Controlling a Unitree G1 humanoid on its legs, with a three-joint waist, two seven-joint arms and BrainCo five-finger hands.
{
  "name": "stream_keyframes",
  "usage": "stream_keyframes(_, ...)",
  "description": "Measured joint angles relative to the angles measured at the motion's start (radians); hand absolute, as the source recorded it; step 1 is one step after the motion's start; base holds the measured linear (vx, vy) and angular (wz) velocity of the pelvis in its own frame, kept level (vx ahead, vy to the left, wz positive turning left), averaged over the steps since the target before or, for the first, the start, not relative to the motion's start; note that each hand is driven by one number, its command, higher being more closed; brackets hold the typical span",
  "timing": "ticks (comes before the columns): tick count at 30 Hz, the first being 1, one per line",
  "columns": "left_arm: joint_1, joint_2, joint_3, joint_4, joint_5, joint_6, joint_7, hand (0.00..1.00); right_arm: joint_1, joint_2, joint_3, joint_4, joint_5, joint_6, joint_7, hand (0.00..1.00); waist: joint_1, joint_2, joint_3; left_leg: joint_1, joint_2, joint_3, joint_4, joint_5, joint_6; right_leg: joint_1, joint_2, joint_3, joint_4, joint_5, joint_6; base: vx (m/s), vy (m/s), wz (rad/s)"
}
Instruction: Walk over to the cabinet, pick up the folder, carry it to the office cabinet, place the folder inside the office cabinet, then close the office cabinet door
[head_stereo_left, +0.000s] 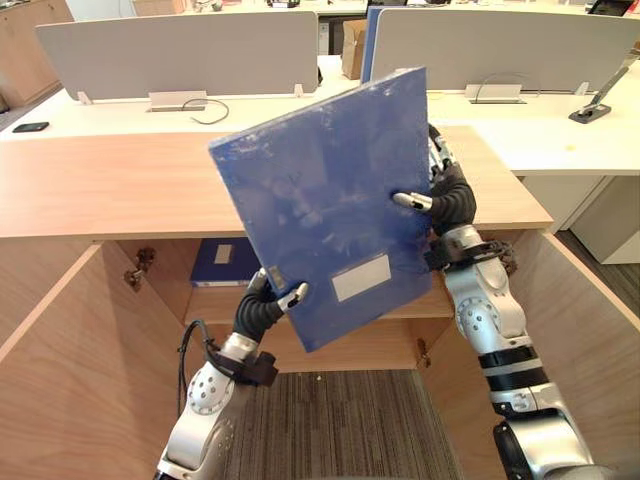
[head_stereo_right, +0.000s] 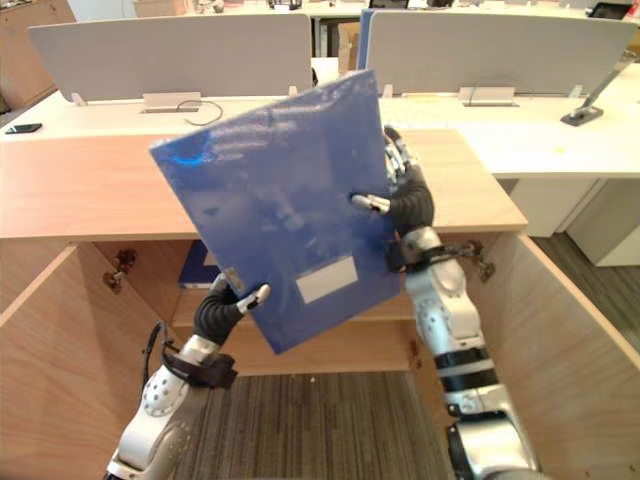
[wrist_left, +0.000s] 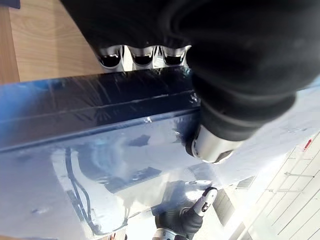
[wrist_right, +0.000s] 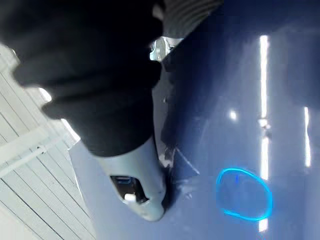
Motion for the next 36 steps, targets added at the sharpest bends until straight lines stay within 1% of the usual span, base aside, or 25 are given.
stream_keyframes(6, -0.012, 0.005, -0.001, 0.000, -0.004, -0.031, 0.009, 1.00, -0.062, -0.065, 0.056, 0.007, 0.011, 0.007, 0.039, 0.00, 0.008, 0.000, 0.000, 0.000, 0.000, 0.000, -0.002, 0.001, 0.001, -0.001, 0.000, 0.000, 0.000, 0.000, 0.000, 0.00, 0.000, 0.00)
stream_keyframes(7, -0.015, 0.006, -0.001, 0.000, -0.006, -0.036, 0.013, 1.00, -0.081, -0.089, 0.076, 0.009, 0.026, 0.013, 0.049, 1.00, 0.009, 0.000, 0.000, -0.001, 0.000, 0.000, -0.002, 0.001, 0.001, -0.001, 0.000, 0.000, 0.000, 0.000, -0.001, 0.00, 0.000, 0.00)
stream_keyframes(9, -0.015, 0.007, -0.001, 0.000, -0.008, -0.051, 0.016, 1.00, -0.117, -0.133, 0.114, 0.011, 0.043, 0.026, 0.078, 1.00, 0.009, 0.000, 0.000, -0.001, 0.000, 0.000, -0.004, 0.002, 0.001, -0.002, 0.000, 0.000, 0.000, 0.001, -0.001, 0.00, 0.000, 0.00)
stream_keyframes(10, -0.015, 0.009, -0.001, 0.000, -0.012, -0.058, 0.017, 1.00, -0.145, -0.169, 0.142, 0.011, 0.056, 0.037, 0.097, 1.00, 0.009, 0.000, 0.000, -0.001, 0.000, 0.000, -0.005, 0.002, 0.001, -0.003, 0.000, 0.000, 0.000, 0.001, -0.002, 0.00, 0.000, 0.00)
stream_keyframes(12, -0.015, 0.016, -0.001, 0.003, -0.013, -0.066, 0.022, 1.00, -0.191, -0.224, 0.194, 0.012, 0.095, 0.054, 0.107, 1.00, 0.010, -0.001, 0.000, -0.003, 0.000, 0.000, -0.006, 0.002, 0.001, -0.003, 0.000, 0.000, 0.000, 0.001, -0.002, 0.00, 0.000, 0.00)
stream_keyframes(13, -0.014, 0.020, -0.001, 0.005, -0.014, -0.068, 0.022, 1.00, -0.200, -0.237, 0.206, 0.012, 0.110, 0.059, 0.113, 1.00, 0.011, -0.001, -0.001, -0.003, 0.000, 0.000, -0.006, 0.002, 0.001, -0.004, 0.000, 0.000, 0.000, 0.001, -0.002, 0.00, 0.000, 0.00)
stream_keyframes(14, -0.014, 0.032, -0.001, 0.015, -0.021, -0.074, 0.022, 1.00, -0.222, -0.280, 0.251, 0.012, 0.134, 0.062, 0.122, 1.00, 0.013, -0.001, -0.001, -0.004, 0.000, 0.000, -0.006, 0.002, 0.001, -0.005, 0.000, 0.000, 0.000, 0.002, -0.003, 0.00, 0.000, 0.00)
stream_keyframes(15, -0.013, 0.039, -0.001, 0.020, -0.024, -0.074, 0.023, 1.00, -0.230, -0.303, 0.272, 0.012, 0.148, 0.072, 0.131, 1.00, 0.014, -0.002, -0.001, -0.005, 0.000, 0.000, -0.006, 0.002, 0.001, -0.005, 0.000, 0.000, 0.000, 0.002, -0.003, 0.00, 0.000, 0.00)
stream_keyframes(16, -0.012, 0.060, -0.003, 0.030, -0.024, -0.074, 0.023, 1.00, -0.242, -0.351, 0.314, 0.013, 0.171, 0.098, 0.152, 1.00, 0.016, -0.004, -0.002, -0.005, 0.000, 0.000, -0.006, 0.002, 0.001, -0.005, 0.000, 0.000, 0.000, 0.002, -0.003, 0.00, 0.000, 0.00)
stream_keyframes(18, -0.005, 0.086, -0.009, 0.041, -0.021, -0.069, 0.023, 1.00, -0.251, -0.399, 0.369, 0.013, 0.200, 0.119, 0.165, 1.00, 0.017, -0.008, -0.005, -0.007, 0.000, 0.000, -0.006, 0.002, 0.001, -0.007, 0.001, 0.000, -0.001, 0.002, -0.003, 0.00, 0.000, 0.00)
stream_keyframes(19, 0.005, 0.098, -0.014, 0.042, -0.013, -0.063, 0.023, 1.00, -0.251, -0.417, 0.392, 0.013, 0.205, 0.132, 0.174, 1.00, 0.017, -0.010, -0.006, -0.009, 0.000, -0.001, -0.006, 0.002, 0.001, -0.009, 0.000, 0.000, -0.001, 0.003, -0.004, 0.00, 0.000, 0.00)
stream_keyframes(21, 0.015, 0.106, -0.019, 0.043, 0.003, -0.053, 0.023, 1.00, -0.251, -0.443, 0.420, 0.013, 0.214, 0.141, 0.195, 1.00, 0.017, -0.012, -0.012, -0.014, 0.000, -0.001, -0.006, 0.002, 0.001, -0.013, 0.000, 0.000, -0.001, 0.004, -0.006, 0.00, 0.000, 0.00)
stream_keyframes(23, 0.018, 0.128, -0.028, 0.071, 0.032, -0.052, 0.023, 1.00, -0.251, -0.451, 0.447, 0.013, 0.215, 0.149, 0.198, 1.00, 0.016, -0.016, -0.026, -0.022, 0.001, -0.001, -0.003, 0.002, 0.001, -0.014, 0.002, 0.000, -0.014, 0.008, -0.010, 0.00, 0.000, 0.00)
stream_keyframes(25, 0.018, 0.147, -0.034, 0.111, 0.057, -0.049, 0.023, 1.00, -0.252, -0.458, 0.482, 0.013, 0.212, 0.156, 0.200, 1.00, 0.015, -0.018, -0.028, -0.021, 0.003, -0.001, 0.000, 0.002, 0.000, -0.008, 0.004, 0.000, -0.020, 0.010, -0.012, 0.00, 0.000, 0.00)
stream_keyframes(26, 0.018, 0.155, -0.043, 0.126, 0.062, -0.042, 0.023, 0.00, -0.252, -0.463, 0.498, 0.013, 0.211, 0.159, 0.200, 1.00, 0.016, -0.017, -0.028, -0.021, 0.003, -0.001, 0.001, 0.002, 0.000, -0.008, 0.004, 0.000, -0.021, 0.011, -0.012, 0.00, 0.000, 0.00)
stream_keyframes(28, 0.018, 0.179, -0.067, 0.156, 0.106, -0.012, 0.023, 0.00, -0.252, -0.466, 0.522, 0.014, 0.182, 0.169, 0.206, 1.00, 0.016, -0.017, -0.030, -0.021, 0.005, -0.002, 0.004, 0.002, 0.000, -0.006, 0.005, 0.000, -0.024, 0.013, -0.014, -0.02, 0.003, 0.00)
stream_keyframes(32, 0.018, 0.215, -0.100, 0.186, 0.218, 0.028, 0.010, 0.00, -0.253, -0.470, 0.565, 0.014, 0.138, 0.176, 0.229, 1.00, 0.015, -0.019, -0.040, -0.023, 0.005, -0.002, 0.004, 0.001, 0.000, -0.003, 0.006, 0.000, -0.046, 0.026, -0.014, -0.02, 0.006, 0.00)
stream_keyframes(34, 0.018, 0.215, -0.104, 0.206, 0.255, 0.036, 0.003, 0.00, -0.251, -0.470, 0.582, 0.014, 0.129, 0.178, 0.229, 1.00, 0.016, -0.022, -0.044, -0.024, 0.005, -0.001, 0.004, 0.001, 0.000, -0.002, 0.007, 0.000, -0.051, 0.027, -0.015, -0.02, 0.006, 0.00)
stream_keyframes(36, 0.024, 0.212, -0.112, 0.217, 0.253, 0.040, -0.015, 0.00, -0.238, -0.468, 0.582, 0.010, 0.117, 0.181, 0.236, 1.00, 0.016, -0.025, -0.047, -0.025, 0.005, -0.001, 0.003, 0.002, 0.000, -0.002, 0.008, 0.000, -0.053, 0.027, -0.015, 0.00, 0.000, 0.00)
